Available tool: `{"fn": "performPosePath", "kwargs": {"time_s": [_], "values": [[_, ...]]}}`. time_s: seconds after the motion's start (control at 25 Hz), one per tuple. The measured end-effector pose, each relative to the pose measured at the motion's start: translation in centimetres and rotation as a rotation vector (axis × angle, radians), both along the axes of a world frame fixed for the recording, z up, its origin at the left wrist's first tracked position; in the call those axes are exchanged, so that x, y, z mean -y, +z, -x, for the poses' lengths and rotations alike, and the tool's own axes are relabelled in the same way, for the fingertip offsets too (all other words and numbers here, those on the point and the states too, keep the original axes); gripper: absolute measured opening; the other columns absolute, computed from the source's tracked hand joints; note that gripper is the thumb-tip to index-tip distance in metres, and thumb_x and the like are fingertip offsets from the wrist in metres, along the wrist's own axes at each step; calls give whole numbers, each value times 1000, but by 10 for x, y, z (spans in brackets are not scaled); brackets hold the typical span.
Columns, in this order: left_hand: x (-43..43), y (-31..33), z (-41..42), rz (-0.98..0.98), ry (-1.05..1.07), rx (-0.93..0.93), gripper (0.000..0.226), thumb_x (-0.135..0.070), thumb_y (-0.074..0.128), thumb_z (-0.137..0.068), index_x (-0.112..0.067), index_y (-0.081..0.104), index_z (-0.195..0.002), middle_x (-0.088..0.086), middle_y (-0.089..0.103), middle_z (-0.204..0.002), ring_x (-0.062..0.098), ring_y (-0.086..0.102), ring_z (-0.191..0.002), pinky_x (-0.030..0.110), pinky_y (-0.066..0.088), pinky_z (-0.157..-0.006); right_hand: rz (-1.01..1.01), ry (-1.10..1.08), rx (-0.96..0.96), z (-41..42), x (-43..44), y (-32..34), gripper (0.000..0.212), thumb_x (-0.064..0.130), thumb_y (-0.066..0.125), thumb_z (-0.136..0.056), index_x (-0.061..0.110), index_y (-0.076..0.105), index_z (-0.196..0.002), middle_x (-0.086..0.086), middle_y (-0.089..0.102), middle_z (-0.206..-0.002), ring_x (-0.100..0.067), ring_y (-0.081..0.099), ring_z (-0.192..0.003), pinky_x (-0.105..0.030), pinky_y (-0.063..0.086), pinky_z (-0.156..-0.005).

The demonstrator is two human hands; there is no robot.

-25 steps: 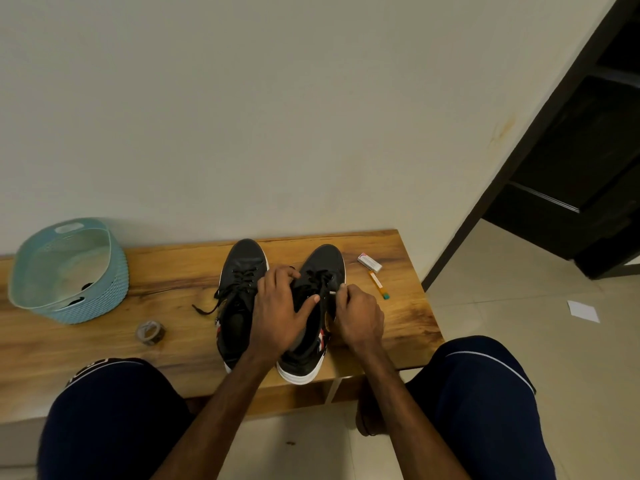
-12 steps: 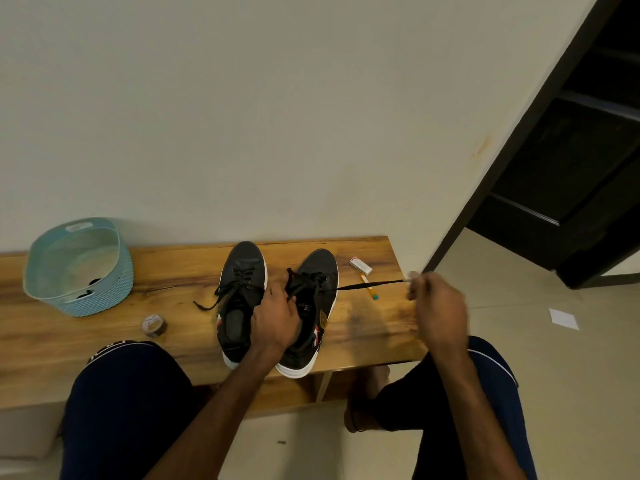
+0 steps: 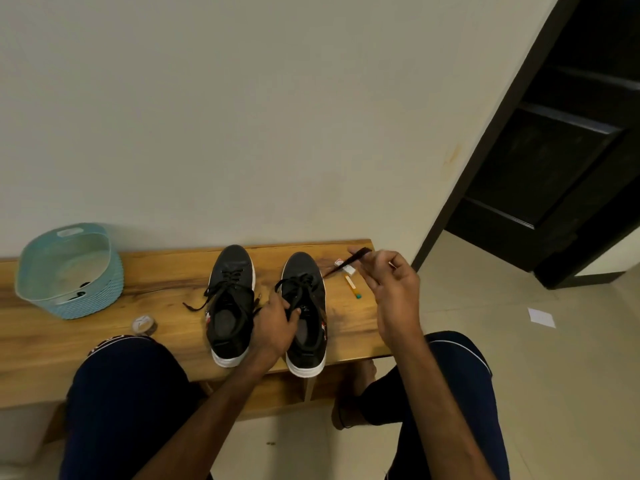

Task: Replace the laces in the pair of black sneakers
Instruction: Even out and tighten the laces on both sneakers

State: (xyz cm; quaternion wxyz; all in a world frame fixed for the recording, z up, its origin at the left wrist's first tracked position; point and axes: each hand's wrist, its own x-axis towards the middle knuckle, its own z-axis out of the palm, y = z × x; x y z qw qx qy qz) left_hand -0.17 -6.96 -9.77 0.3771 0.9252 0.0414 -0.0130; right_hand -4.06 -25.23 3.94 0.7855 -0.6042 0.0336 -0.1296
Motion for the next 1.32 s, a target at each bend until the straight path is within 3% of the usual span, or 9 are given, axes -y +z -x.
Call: {"fn": "performPosePath", "kwargs": {"time_s": [0.08,0.12,0.2,0.28,0.4,0.56,0.76,1.08,1.32], "values": [[-2,1,0,-6,-3,-1,24,-33,64,-93,-18,46,-98,-4,55,-81,20,62,-74,24,42,-56,-320,86,-8,-2,-3,10,24,25,43,-105,9,55,-92,-9,66,-71,-21,66,-69,-35,57,-73],[-3,0,0,0,-4,-1,24,-33,64,-93,-18,47,-99,-5,55,-81,20,63,-76,23,40,-56,-247,54,-52,-6,-4,7,26,29,45,-104,10,55,-91,-3,56,-63,-16,54,-57,-30,52,-59],[-3,-2,1,-2,-8,3,27,-35,64,-93,-17,47,-104,-4,54,-87,20,63,-80,26,44,-61,379,-37,-174,-19,-5,-21,26,36,52,-101,13,59,-93,6,53,-65,-10,48,-57,-24,41,-53],[-1,-2,3,-23,-17,16,30,-36,64,-93,-17,48,-109,-3,54,-99,20,61,-87,30,49,-69,933,-4,-248,-31,-9,-63,18,34,56,-100,19,65,-99,8,62,-73,-10,58,-65,-27,46,-61],[4,-1,2,-59,-12,49,31,-38,61,-94,-16,49,-113,0,56,-108,20,61,-91,34,53,-76,1163,222,-399,-43,-19,-106,27,30,53,-100,23,64,-124,-2,73,-94,-18,66,-80,-28,48,-68],[7,-3,-3,-87,14,99,21,-30,58,-95,-18,48,-109,0,59,-103,20,63,-88,36,54,-71,1227,253,-431,-50,-20,-105,21,30,53,-100,23,70,-111,0,72,-91,-15,63,-75,-34,53,-71],[9,-5,-4,-41,72,82,15,-20,53,-98,-14,46,-109,4,61,-101,22,63,-82,33,51,-64,1452,327,-577,-19,31,-41,15,34,61,-95,28,75,-97,8,69,-89,-6,58,-74,-30,47,-68],[11,1,-1,-35,79,62,19,-17,54,-98,-11,47,-114,5,61,-104,22,64,-87,27,44,-64,1467,-98,-731,37,95,14,15,35,60,-96,37,71,-85,6,65,-81,-17,64,-77,-37,56,-74],[6,0,-3,-47,20,86,23,-33,57,-96,-17,49,-110,-4,59,-98,11,58,-78,24,47,-62,1263,-45,-557,20,76,-14,22,37,64,-94,28,68,-114,2,73,-90,-14,68,-84,-31,54,-77]]}}
